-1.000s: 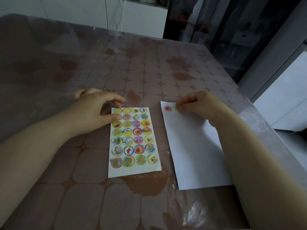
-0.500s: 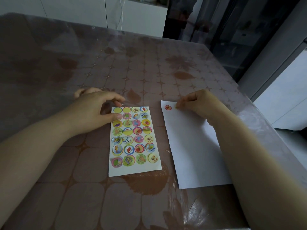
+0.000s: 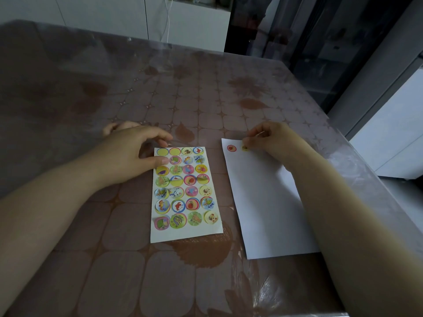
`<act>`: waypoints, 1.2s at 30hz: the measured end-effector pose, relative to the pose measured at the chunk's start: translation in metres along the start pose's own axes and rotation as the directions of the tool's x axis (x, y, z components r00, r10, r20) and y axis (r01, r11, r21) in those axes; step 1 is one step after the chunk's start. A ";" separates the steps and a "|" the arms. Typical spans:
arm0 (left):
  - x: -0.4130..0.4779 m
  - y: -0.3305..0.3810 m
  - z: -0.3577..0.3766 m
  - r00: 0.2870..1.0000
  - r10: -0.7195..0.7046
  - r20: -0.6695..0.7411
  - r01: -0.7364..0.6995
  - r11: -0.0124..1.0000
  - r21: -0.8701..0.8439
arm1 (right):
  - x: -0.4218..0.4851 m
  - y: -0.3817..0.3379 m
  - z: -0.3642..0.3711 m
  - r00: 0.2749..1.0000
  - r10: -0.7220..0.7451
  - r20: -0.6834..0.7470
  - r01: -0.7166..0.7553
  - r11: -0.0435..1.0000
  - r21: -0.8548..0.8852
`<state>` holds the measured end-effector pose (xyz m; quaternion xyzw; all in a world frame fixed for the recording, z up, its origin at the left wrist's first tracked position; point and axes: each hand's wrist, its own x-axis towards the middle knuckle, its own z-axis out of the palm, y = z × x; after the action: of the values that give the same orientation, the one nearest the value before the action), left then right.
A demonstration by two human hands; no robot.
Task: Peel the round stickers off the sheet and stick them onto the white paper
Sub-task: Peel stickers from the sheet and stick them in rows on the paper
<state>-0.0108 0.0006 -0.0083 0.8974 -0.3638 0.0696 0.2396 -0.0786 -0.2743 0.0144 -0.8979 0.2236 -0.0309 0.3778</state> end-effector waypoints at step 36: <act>0.001 0.013 0.005 0.996 0.092 0.006 -0.092 0.995 0.035 | 0.001 -0.045 0.059 0.808 -0.535 0.246 0.553 0.833 -0.006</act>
<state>-0.0192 -0.0108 -0.0077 0.8840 -0.4040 0.0849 0.2193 -0.0469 -0.2079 0.0036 -0.9354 -0.0880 -0.0232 0.3416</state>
